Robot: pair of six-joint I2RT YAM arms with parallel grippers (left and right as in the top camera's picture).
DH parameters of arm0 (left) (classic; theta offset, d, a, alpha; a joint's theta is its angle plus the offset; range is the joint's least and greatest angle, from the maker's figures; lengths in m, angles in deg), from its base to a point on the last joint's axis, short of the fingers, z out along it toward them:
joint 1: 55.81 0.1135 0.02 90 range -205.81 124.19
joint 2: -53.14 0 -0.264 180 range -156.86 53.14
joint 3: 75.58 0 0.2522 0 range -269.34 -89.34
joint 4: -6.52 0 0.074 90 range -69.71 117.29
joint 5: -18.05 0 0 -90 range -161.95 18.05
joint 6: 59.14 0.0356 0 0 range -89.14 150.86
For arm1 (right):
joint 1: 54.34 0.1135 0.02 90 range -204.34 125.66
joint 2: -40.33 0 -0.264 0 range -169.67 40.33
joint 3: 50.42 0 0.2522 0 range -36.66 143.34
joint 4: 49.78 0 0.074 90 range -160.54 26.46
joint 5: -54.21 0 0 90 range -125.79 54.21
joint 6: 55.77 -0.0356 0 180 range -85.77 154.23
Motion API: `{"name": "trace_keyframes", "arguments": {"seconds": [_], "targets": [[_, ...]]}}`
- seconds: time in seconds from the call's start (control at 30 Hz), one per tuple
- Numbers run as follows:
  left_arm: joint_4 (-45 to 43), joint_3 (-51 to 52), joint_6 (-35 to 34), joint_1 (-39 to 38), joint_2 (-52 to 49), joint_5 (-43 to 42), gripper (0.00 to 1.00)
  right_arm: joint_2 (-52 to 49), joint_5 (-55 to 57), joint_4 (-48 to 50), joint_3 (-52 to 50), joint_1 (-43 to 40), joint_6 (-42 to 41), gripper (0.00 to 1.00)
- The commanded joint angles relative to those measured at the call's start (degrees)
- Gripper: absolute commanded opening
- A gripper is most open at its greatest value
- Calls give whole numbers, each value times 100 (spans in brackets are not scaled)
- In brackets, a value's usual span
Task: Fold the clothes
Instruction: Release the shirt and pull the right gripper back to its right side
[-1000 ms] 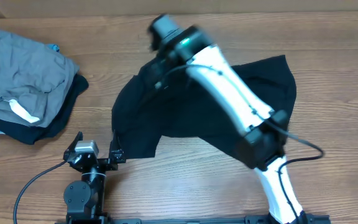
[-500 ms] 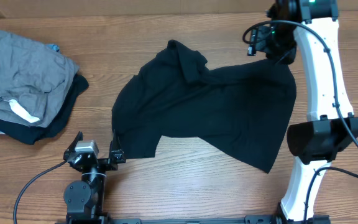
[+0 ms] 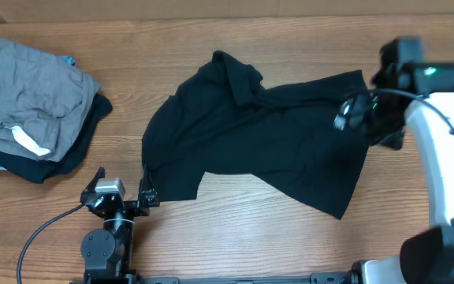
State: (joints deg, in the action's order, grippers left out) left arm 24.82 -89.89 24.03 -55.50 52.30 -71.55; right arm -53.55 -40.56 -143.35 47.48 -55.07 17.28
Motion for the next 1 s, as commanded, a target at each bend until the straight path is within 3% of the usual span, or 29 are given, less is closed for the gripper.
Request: {"name": "trace_keyframes", "arguments": {"seconds": [0.0, 0.17, 0.27, 0.43, 0.57, 0.77, 0.97], "targets": [[-9, 24, 129, -35, 57, -44, 100, -9, -422, 737, -1285, -15, -48, 94], [-9, 24, 129, -35, 57, -44, 100, -9, -243, 1366, -2256, -50, -256, 100], [-9, 24, 129, -35, 57, -44, 100, -9, 306, 1585, -2656, -52, -846, 100], [-9, 24, 129, -35, 57, -44, 100, -9, 282, 2234, -3298, -52, -1126, 100], [-9, 24, 129, -35, 57, -44, 100, -9, 398, 2542, -3530, -52, -1119, 100], [-9, 24, 129, -35, 57, -44, 100, -9, 1449, 2769, -3770, -85, -1473, 100], [-9, 24, 129, -35, 57, -44, 100, -9, 1832, 3582, -4089, -262, -1504, 99]]}}
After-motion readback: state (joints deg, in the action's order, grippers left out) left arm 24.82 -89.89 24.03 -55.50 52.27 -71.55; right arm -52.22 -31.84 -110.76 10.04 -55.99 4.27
